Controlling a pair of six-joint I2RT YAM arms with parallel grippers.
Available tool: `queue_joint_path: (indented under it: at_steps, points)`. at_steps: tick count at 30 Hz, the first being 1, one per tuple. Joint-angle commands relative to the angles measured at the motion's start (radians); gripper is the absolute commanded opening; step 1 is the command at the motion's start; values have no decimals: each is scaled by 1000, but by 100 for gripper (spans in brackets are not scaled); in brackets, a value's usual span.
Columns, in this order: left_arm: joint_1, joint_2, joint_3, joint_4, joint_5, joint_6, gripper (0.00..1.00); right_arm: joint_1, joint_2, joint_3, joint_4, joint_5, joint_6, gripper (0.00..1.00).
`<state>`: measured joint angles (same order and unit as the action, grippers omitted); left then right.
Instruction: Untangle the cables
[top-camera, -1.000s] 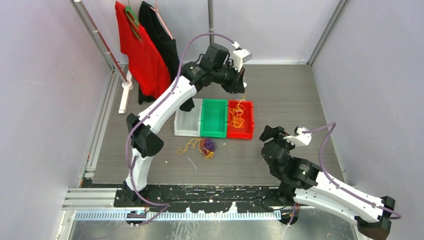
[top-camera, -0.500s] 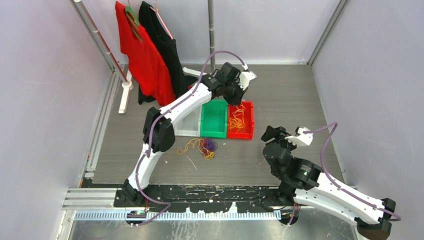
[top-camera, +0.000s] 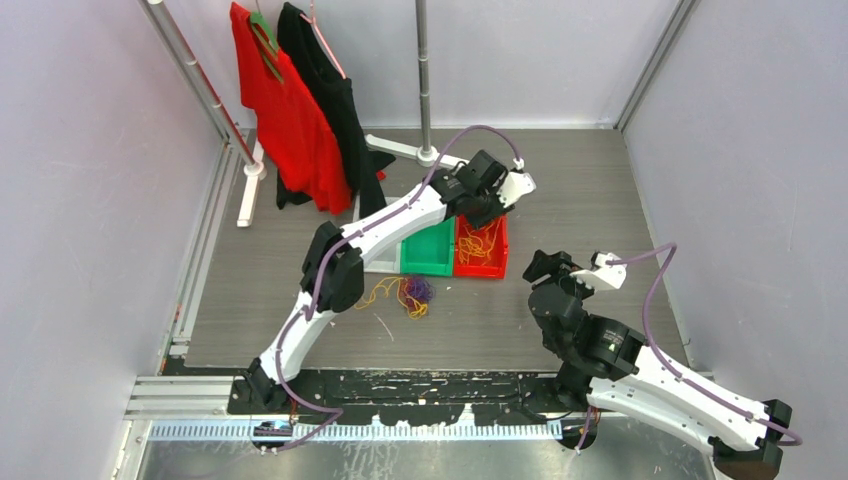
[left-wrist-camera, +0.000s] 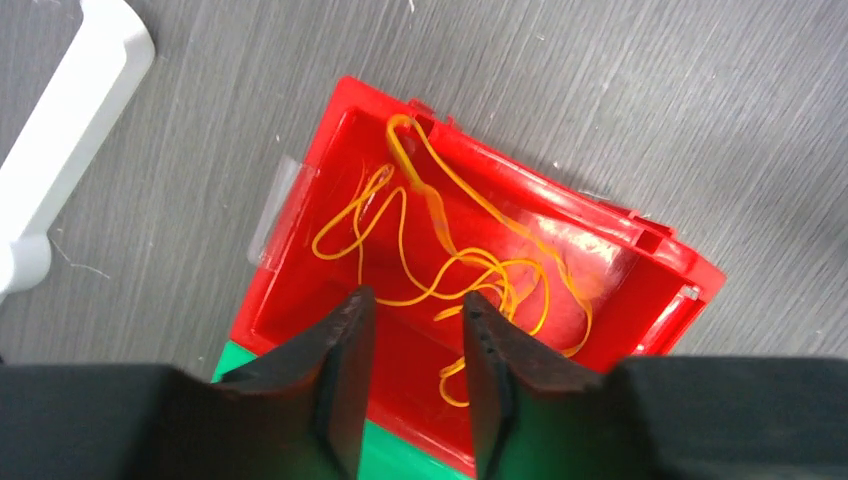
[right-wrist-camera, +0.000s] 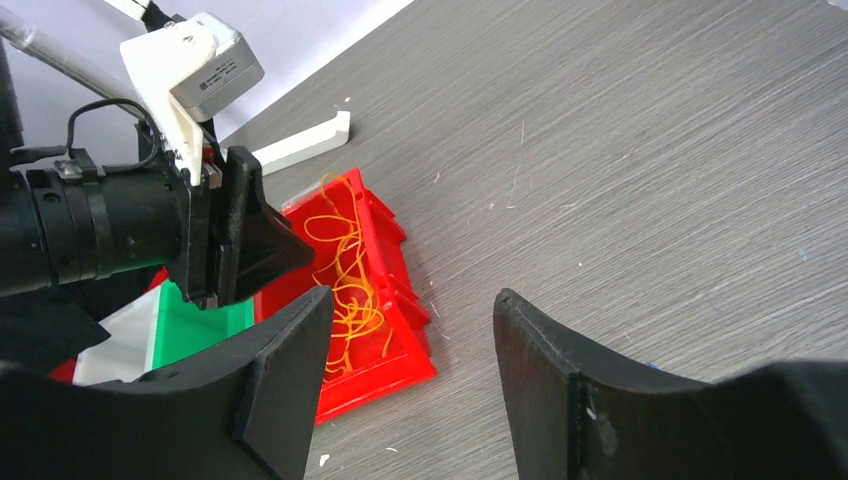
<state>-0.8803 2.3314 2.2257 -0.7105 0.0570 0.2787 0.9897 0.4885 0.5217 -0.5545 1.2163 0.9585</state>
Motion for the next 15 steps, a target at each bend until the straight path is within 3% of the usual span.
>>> queue_joint_path:
  at_steps: [1, 6, 15]
  points:
    - [19, -1, 111, -121, -23, 7, 46, -12, -13, 33, 50, -15, -46, 63]
    - [27, -69, 125, -216, -3, -20, 57, -27, -12, 57, 52, -66, -61, 59]
    - [67, -244, 62, -469, 31, -45, 61, -51, 80, 98, 101, -184, -105, 56]
